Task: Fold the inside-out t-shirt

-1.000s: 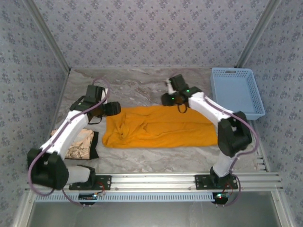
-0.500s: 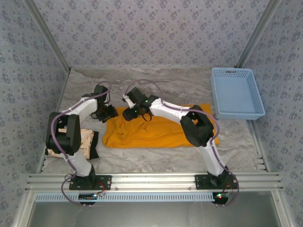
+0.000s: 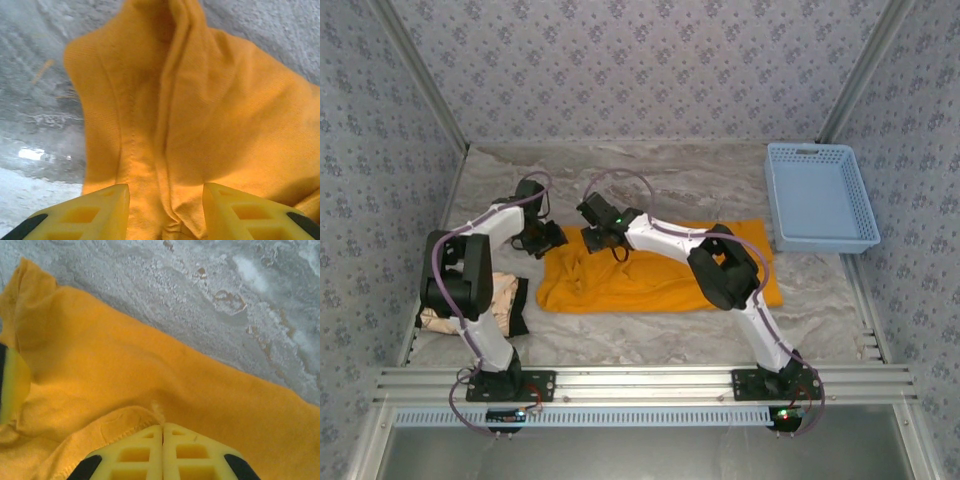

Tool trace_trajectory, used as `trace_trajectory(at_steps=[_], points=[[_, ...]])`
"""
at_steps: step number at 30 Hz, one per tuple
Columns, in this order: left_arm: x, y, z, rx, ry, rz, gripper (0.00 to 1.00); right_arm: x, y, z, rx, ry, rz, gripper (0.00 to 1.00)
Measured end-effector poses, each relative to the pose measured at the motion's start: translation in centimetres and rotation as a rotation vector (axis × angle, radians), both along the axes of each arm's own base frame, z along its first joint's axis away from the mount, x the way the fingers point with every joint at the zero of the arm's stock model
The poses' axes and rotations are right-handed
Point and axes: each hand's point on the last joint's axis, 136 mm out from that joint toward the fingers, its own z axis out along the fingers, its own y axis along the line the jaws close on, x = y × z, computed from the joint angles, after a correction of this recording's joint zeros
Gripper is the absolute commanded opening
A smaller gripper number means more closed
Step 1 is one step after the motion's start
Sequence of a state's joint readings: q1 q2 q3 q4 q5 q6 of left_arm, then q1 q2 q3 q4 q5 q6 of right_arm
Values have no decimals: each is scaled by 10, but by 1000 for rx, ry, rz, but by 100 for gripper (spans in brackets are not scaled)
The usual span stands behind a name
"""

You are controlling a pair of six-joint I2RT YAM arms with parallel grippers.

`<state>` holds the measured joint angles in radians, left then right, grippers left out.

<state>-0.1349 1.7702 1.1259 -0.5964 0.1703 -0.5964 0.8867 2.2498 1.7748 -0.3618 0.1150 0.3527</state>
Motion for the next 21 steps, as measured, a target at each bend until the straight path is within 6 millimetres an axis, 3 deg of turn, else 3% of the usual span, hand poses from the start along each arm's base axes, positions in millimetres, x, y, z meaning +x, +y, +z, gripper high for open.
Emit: trace_trajectory(at_steps=[5, 9, 12, 15, 17, 21], points=[[-1, 6, -2, 3, 6, 16, 43, -31, -21, 16, -15, 2, 20, 5], [-1, 6, -3, 4, 4, 15, 44, -68, -39, 42, -6, -30, 47, 5], [-1, 7, -3, 7, 3, 12, 46, -99, -53, 47, -14, -38, 75, 6], [-2, 7, -3, 9, 5, 5, 49, -131, -69, 30, -57, -17, 101, 11], [-3, 7, -2, 11, 9, -3, 52, -149, -84, 11, -112, 4, 107, 22], [-6, 3, 7, -10, 6, -19, 55, -171, -117, -18, -242, 40, 107, 24]])
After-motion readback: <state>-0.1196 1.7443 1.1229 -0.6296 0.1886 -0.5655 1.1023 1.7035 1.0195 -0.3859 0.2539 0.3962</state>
